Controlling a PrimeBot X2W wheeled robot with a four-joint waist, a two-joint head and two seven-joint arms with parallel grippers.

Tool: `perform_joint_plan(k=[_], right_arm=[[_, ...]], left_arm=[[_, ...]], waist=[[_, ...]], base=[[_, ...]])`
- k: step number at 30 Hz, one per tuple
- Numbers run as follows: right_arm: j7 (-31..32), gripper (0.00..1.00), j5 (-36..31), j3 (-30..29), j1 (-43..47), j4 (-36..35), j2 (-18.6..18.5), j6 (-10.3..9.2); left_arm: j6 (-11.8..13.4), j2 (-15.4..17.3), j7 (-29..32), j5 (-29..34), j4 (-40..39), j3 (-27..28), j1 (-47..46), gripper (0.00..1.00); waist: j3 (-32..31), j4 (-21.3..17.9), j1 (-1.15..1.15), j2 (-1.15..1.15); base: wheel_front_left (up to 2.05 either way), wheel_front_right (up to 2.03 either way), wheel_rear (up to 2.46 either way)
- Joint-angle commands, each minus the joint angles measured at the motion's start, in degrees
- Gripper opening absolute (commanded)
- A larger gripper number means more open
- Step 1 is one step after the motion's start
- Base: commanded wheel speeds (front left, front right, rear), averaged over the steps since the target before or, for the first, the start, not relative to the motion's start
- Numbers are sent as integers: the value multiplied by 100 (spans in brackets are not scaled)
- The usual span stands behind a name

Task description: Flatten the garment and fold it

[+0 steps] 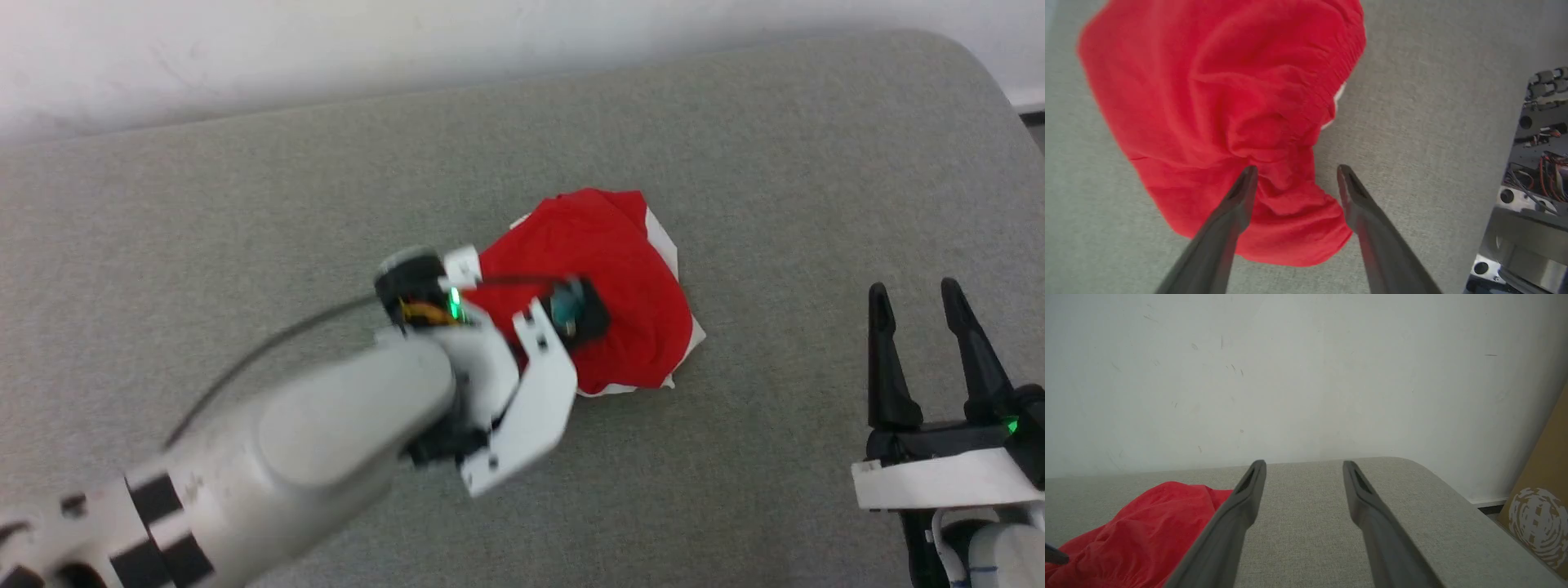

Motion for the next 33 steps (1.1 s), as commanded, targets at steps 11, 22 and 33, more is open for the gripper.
perform_joint_plan(k=[11, 22, 33], right_arm=[[-27, 100, 75, -43, -262, 27, 12, -11], [-27, 100, -75, -25, -206, 27, 12, -11], [-27, 100, -210, -121, 156, -13, 12, -11]], left_arm=[[-38, 252, 745, 627, -352, -53, 1100, 100], [-38, 176, -604, 463, 255, -54, 801, 0], [149, 886, -2982, -354, 639, 716, 975, 0]], waist=[[444, -245, -1, 0], [131, 175, -1, 0], [-352, 659, -1, 0]], base=[[0, 0, 0], [0, 0, 0], [0, 0, 0]])
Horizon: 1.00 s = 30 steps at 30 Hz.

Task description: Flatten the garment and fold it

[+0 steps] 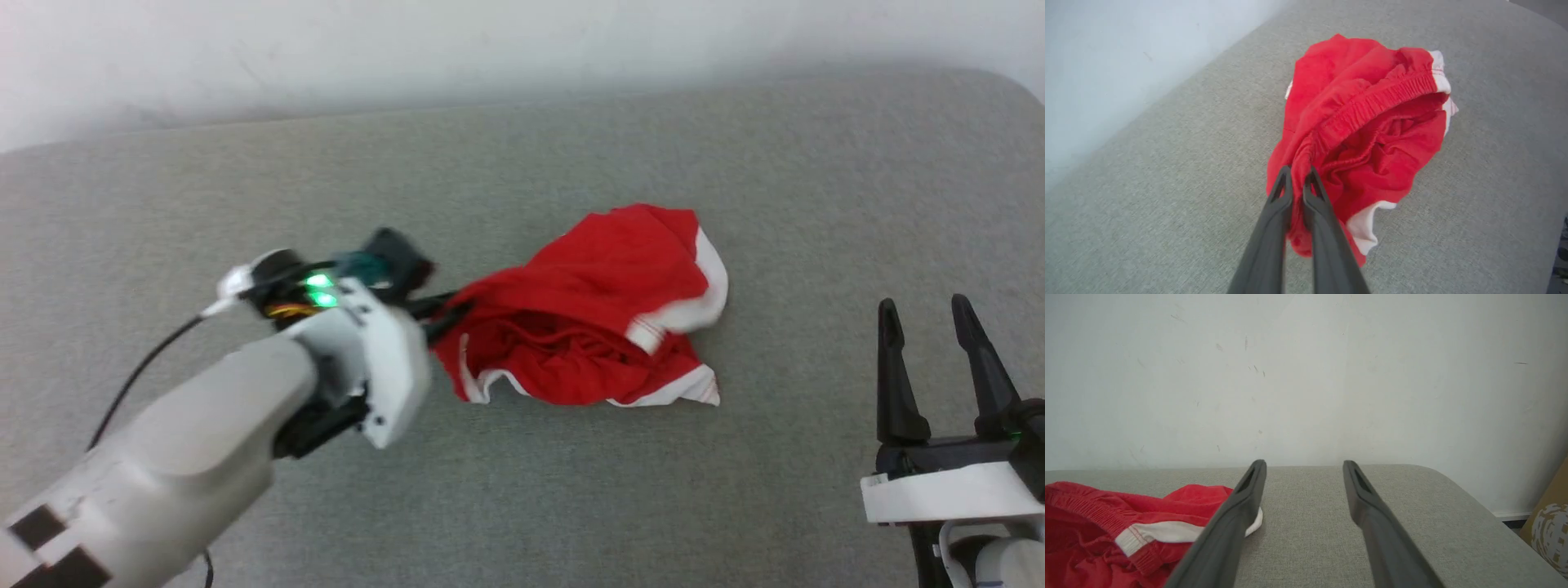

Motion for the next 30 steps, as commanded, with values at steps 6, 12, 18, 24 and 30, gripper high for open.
perform_joint_plan(k=[6, 12, 18, 24, 30], right_arm=[[-27, 100, -110, 62, 63, -68, 15, -11], [-27, 100, -147, 102, 40, -71, 15, -11], [-27, 100, -143, 134, 17, -50, 15, -11], [-27, 100, -137, 68, 82, -19, 15, -11], [-27, 100, -173, 96, 142, -18, 15, -11]], left_arm=[[440, 577, -694, -416, 579, 480, 683, 0], [716, 715, -1063, -694, 1536, 745, 1035, 0], [728, 543, -1055, -889, 2606, 725, 1347, 0], [597, 246, -1198, -919, 3002, 697, 1352, 94], [510, 210, -1789, -613, 3019, 699, 927, 100]], waist=[[-210, 342, 0, 0], [-105, 329, 0, 0], [-6, 236, 0, 0], [-86, 344, 0, 0], [-347, 576, 0, 0]], base=[[0, 0, 0], [0, 0, 0], [0, 0, 0], [0, 0, 0], [0, 0, 0]])
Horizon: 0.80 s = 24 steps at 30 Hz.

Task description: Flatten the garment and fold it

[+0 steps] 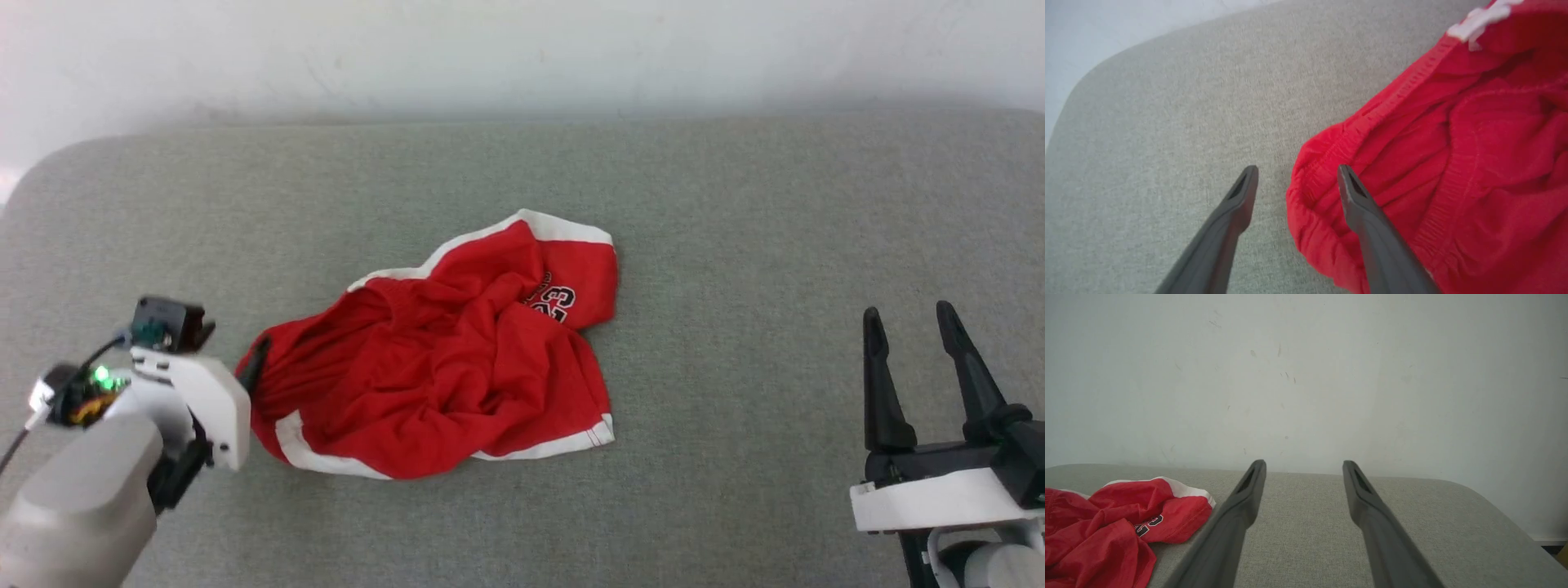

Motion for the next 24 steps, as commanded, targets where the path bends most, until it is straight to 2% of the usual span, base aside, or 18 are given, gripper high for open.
perform_joint_plan(k=[1, 6, 8, 12, 14, 18, 21, 24], right_arm=[[-27, 100, -70, 11, 71, -17, 14, -11], [-27, 100, -326, 100, -39, -153, 14, -11], [-27, 100, -514, 147, -179, -263, 14, -11], [-27, 100, -813, 402, -586, -412, -102, -11], [-27, 100, -826, 661, -793, -351, -337, -11], [-27, 100, -564, 1500, -1223, 119, -1032, -11], [7, 100, -109, 2370, -1598, 681, -1623, -11], [487, 100, 538, 3434, -2155, 1062, -2210, -11]], left_arm=[[-7, 30, -168, 124, -55, 4, -194, 100], [279, 116, -690, 480, -645, 160, -329, 100], [565, 152, -748, 661, -1055, 380, -264, 100], [1444, 193, -758, 1481, -2536, 1392, 273, 100], [1883, 115, -759, 1933, -3221, 1909, 781, 100], [2467, -206, -760, 2664, -4100, 2841, 1799, 100], [2663, -533, -760, 3075, -4438, 3423, 2414, 100], [2700, -854, -760, 3464, -4656, 3871, 2854, 100]], waist=[[-189, 154, 0, 0], [-416, 277, 0, 0], [-475, 314, 0, 0], [-514, 372, 0, 0], [-519, 400, 0, 0], [-483, 446, 0, 0], [-444, 464, 0, 0], [-358, 476, 0, 0]], base=[[0, 0, 0], [0, 0, 0], [0, 0, 0], [0, 0, 0], [0, 0, 0], [0, 0, 0], [0, 0, 0], [0, 0, 0]])
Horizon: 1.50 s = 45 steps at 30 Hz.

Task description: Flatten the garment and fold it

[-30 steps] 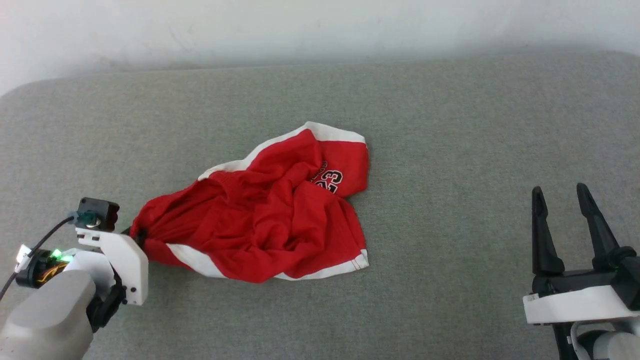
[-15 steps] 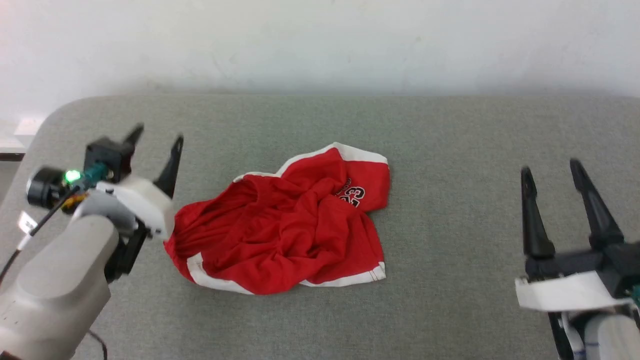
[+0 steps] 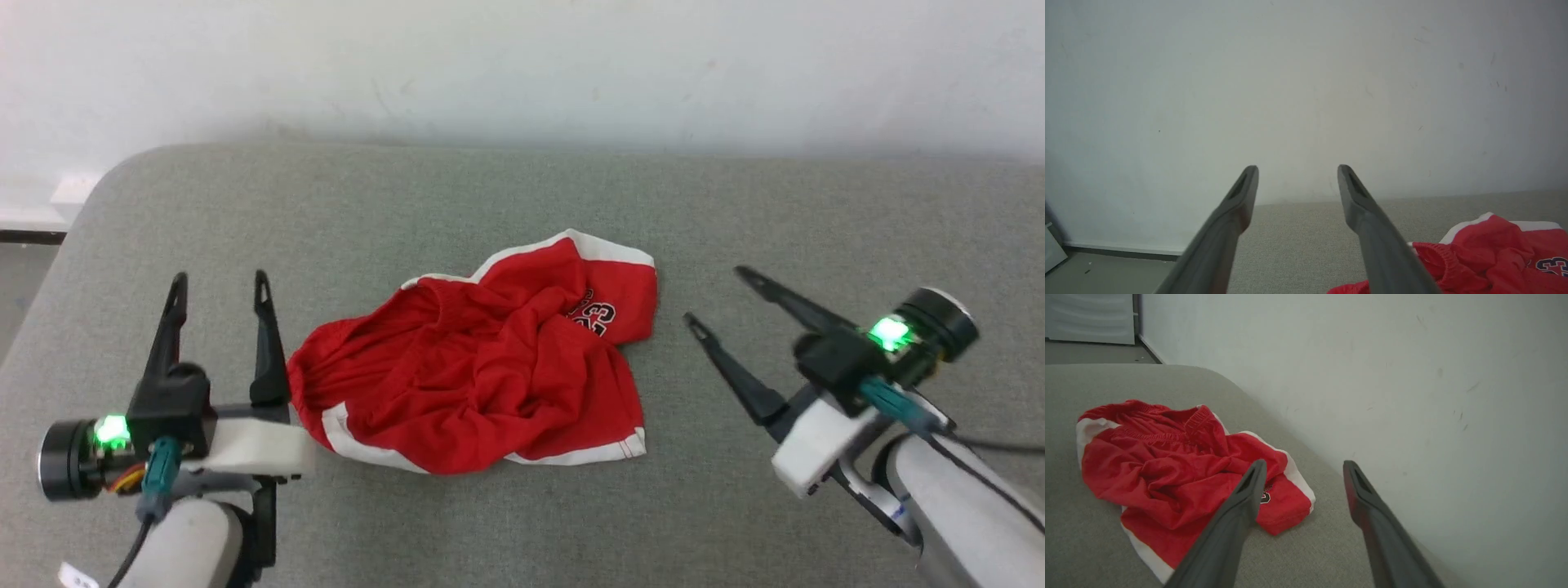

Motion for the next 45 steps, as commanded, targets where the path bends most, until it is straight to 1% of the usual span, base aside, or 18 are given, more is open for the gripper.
perform_joint_plan(k=[1, 3, 5, 7, 10, 13, 14, 16, 20, 25, 32, 33, 34, 35, 37, 40, 42, 45], right_arm=[[275, 100, 364, 408, -360, 84, -178, -12], [797, 100, 947, 1101, -781, 142, -450, -12], [1382, 100, 1513, 1751, -1221, 145, -683, -12], [2172, 100, 2071, 2444, -1640, 152, -860, -12], [3033, 100, 2822, 3324, -2291, 26, -973, -12], [3531, 100, 3244, 4109, -2903, 23, -1038, -12], [3662, 100, 3371, 4278, -3044, 68, -1029, -12], [3861, 100, 3537, 4461, -3239, 181, -977, -12], [4108, 100, 3648, 4550, -3284, 476, -771, -12], [4342, 100, 3540, 4555, -2968, 837, -472, -12], [4464, 100, 3177, 4556, -2654, 1346, -345, -12], [4454, 95, 3136, 4556, -2627, 1352, -347, -12], [4420, 9, 3110, 4557, -2610, 1350, -359, -12], [4303, 0, 3092, 4557, -2620, 1333, -369, -12], [3993, 0, 3025, 4557, -2666, 1301, -413, -12], [3262, 0, 3013, 4557, -2772, 1263, -553, -12], [2735, 0, 3029, 4557, -2829, 1214, -706, -12], [2119, 0, 3050, 4495, -2807, 1029, -1039, -12]], left_arm=[[13, -158, -26, 158, -88, 194, 165, 100], [-31, -347, -26, 372, -159, 429, 342, 100], [-127, -503, -26, 581, -182, 556, 477, 100], [-204, -631, -27, 794, -206, 661, 541, 100], [-318, -837, -27, 994, -222, 793, 576, 100], [-526, -986, -27, 1122, -146, 935, 494, 100], [-582, -1042, -27, 1175, -127, 958, 471, 100], [-666, -1164, -27, 1274, -120, 998, 420, 100], [-794, -1367, -27, 1416, -97, 1103, 316, 100], [-957, -1574, -27, 1545, -64, 1225, 196, 100], [-1076, -1779, -27, 1699, -67, 1387, 113, 100], [-1090, -1796, -27, 1716, -66, 1410, 118, 100], [-1103, -1810, -27, 1732, -61, 1433, 128, 100], [-1111, -1819, -27, 1745, -58, 1464, 150, 100], [-1122, -1829, -27, 1762, -51, 1537, 220, 100], [-1163, -1835, -27, 1780, -21, 1621, 328, 100], [-1186, -1839, -27, 1793, -19, 1666, 419, 100], [-1235, -1833, -27, 1806, -34, 1723, 543, 100]], waist=[[80, 15, 0, 0], [149, 22, 0, 0], [239, 26, 0, 0], [333, 27, 0, 0], [465, 60, 0, 0], [603, 123, 0, 0], [644, 144, 0, 0], [731, 203, 0, 0], [934, 315, 0, 0], [1179, 442, 0, 0], [1386, 546, 0, 0], [1391, 545, 0, 0], [1382, 537, 0, 0], [1358, 512, 0, 0], [1279, 442, 0, 0], [1088, 323, 0, 0], [945, 232, 0, 0], [734, 97, 0, 0]], base=[[0, 0, 0], [0, 0, 0], [0, 0, 0], [0, 0, 0], [0, 0, 0], [0, 0, 0], [0, 0, 0], [0, 0, 0], [0, 0, 0], [0, 0, 0], [0, 0, 0], [0, 0, 0], [0, 0, 0], [0, 0, 0], [0, 0, 0], [0, 0, 0], [0, 0, 0], [0, 0, 0]])
